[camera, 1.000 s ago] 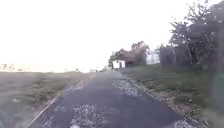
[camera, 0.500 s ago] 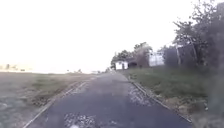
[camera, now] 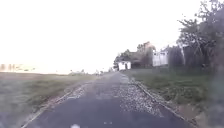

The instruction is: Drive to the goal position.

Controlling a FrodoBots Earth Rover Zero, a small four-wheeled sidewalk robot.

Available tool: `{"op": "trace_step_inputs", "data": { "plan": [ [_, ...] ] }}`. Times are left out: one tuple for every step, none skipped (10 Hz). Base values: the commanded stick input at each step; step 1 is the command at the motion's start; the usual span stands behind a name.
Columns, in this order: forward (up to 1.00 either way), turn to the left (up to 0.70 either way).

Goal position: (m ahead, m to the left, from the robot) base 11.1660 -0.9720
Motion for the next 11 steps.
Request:
{"op": "trace_step_inputs", "data": {
  "plan": [
    [0.70,0.14],
    [0.70,0.14],
    [0.70,0.14],
    [0.70,0.14],
    [0.70,0.14],
    [0.70,0.00],
    [0.70,0.00],
    [0.70,0.00],
    [0.70,0.00],
    [0.70,0.00],
    [0.70,0.00]
  ]
}}
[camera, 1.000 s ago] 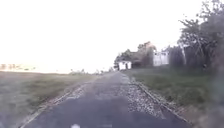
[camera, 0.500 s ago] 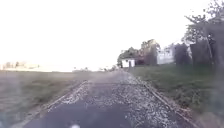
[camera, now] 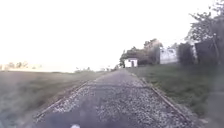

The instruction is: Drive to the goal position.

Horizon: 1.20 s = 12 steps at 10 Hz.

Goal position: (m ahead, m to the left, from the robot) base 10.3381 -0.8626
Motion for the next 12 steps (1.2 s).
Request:
{"op": "trace_step_inputs", "data": {
  "plan": [
    [0.70,0.00],
    [0.70,0.00],
    [0.70,0.00],
    [0.70,0.00],
    [0.70,0.00],
    [0.70,0.00],
    [0.70,-0.14],
    [0.70,-0.14],
    [0.70,-0.12],
    [0.70,-0.09],
    [0.70,-0.06],
    [0.70,-0.03]
  ]
}}
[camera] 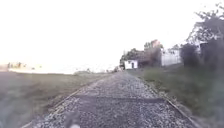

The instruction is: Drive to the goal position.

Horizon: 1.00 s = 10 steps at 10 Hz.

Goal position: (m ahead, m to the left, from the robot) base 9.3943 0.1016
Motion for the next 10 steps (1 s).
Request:
{"op": "trace_step_inputs", "data": {
  "plan": [
    [0.70,0.00],
    [0.70,0.00],
    [0.70,0.00],
    [0.70,0.00],
    [0.70,0.00],
    [0.70,0.00],
    [0.70,0.00],
    [0.70,0.00],
    [0.70,0.00],
    [0.70,0.00]
  ]
}}
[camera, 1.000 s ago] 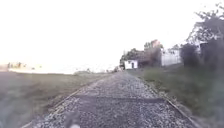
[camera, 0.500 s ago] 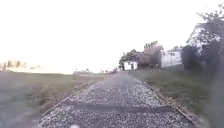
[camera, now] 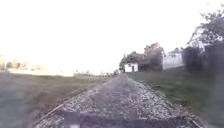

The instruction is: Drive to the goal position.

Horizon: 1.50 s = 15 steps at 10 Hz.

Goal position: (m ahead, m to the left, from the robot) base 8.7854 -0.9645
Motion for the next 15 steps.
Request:
{"op": "trace_step_inputs", "data": {
  "plan": [
    [0.70,0.00],
    [0.70,0.00],
    [0.70,0.00],
    [0.70,0.00],
    [0.70,-0.14],
    [0.70,-0.14],
    [0.70,-0.14],
    [0.70,-0.14],
    [0.70,-0.14],
    [0.70,-0.14],
    [0.70,-0.14],
    [0.70,-0.14],
    [0.70,-0.14],
    [0.70,-0.14],
    [0.70,-0.14]
  ]
}}
